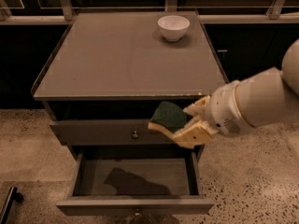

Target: Place sponge into middle drawer

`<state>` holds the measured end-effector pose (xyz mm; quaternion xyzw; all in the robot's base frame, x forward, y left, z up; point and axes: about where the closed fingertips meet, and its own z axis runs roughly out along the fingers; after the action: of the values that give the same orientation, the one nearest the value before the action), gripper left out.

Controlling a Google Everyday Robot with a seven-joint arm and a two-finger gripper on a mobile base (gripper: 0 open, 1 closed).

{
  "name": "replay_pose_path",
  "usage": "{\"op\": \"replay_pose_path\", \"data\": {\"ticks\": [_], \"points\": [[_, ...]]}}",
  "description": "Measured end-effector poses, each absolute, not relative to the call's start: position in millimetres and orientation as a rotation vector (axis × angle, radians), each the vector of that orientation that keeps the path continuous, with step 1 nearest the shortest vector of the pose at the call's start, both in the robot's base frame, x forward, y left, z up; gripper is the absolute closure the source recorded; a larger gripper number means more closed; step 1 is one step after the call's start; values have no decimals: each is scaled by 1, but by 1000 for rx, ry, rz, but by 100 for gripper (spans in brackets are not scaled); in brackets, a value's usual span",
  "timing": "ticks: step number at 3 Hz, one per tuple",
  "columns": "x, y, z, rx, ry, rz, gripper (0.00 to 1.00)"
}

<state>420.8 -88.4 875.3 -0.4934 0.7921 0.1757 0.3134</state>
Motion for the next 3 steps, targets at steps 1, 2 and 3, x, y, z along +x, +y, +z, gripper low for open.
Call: {"op": "replay_pose_path", "data": {"ticks": [1, 2, 3], "points": [[409, -88, 855, -1306, 2134, 490, 100], [409, -84, 856, -1319, 2110, 494, 100], [407, -88, 809, -1246, 2096, 593, 100]]}}
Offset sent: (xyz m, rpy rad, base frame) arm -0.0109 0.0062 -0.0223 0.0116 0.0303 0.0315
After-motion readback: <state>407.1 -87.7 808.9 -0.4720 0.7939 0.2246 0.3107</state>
